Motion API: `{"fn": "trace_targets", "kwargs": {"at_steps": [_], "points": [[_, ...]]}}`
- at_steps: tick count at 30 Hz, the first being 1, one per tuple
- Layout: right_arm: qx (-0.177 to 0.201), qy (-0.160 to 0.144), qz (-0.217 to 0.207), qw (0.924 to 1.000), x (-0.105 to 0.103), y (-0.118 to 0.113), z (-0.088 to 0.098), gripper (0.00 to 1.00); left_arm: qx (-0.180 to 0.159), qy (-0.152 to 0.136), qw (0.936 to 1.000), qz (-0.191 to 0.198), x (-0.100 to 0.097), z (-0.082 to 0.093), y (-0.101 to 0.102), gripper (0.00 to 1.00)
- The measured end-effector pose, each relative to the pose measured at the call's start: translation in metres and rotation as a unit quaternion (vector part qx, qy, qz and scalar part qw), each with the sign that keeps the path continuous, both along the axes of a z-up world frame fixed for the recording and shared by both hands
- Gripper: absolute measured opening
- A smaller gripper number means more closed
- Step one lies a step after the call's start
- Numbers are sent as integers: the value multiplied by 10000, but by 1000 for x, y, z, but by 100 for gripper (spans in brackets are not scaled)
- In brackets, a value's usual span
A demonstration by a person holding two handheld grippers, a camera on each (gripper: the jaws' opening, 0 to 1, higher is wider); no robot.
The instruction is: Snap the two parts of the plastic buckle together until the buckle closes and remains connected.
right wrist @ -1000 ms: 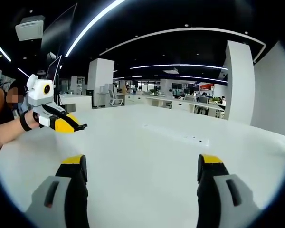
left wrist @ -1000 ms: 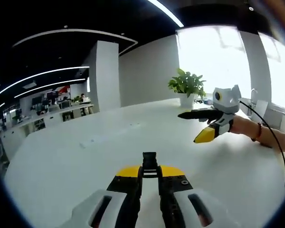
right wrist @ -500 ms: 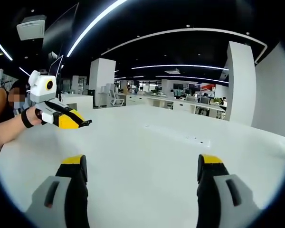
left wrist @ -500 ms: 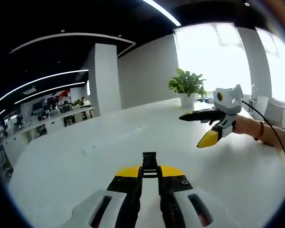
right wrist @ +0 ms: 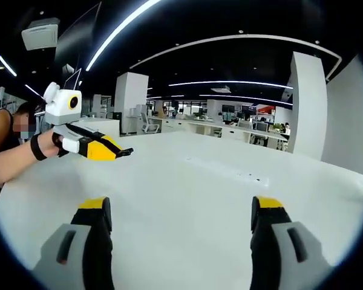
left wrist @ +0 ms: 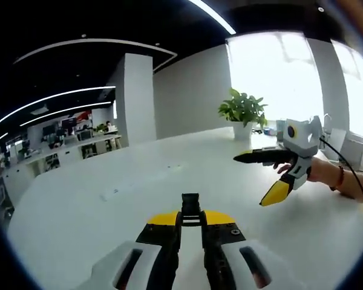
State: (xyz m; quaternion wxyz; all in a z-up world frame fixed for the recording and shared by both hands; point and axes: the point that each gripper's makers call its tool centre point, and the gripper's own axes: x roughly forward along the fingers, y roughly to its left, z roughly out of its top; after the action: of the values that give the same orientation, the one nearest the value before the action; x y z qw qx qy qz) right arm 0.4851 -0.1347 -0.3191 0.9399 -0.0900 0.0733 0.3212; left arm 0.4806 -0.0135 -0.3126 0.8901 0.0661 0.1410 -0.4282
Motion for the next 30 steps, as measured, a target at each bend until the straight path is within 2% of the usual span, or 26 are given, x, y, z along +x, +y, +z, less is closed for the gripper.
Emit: {"fn": "trace_targets", "kwargs": {"at_steps": [6,8,11,20,23,28,30], "points": [[29,-38,55,10000,-1,2,3,96,-32,49,10000,45,7,-2,-1,11],[29,-14,84,10000,-1,3,2,95,-154,95,9998,110,7,-3,-1,11],[7,-16,98,10000,-3,5,2,95,-109,84,9999,85,4,-9,-7,11],[23,-14,140,9999,-3,7,3,94,-120,104,9998,-69,2,-4,-23,11],[32,-24,142,9999,-2,7,4,94,-87,17,9999,-48,4,-2,-24,11],[31,-14,158,9999,-4,8,4,94,-252,62,9997,23,6,1,-26,11],[25,-7,157,9999,-6,8,3,94,-203,85,9998,20,6,-1,-25,11]]}}
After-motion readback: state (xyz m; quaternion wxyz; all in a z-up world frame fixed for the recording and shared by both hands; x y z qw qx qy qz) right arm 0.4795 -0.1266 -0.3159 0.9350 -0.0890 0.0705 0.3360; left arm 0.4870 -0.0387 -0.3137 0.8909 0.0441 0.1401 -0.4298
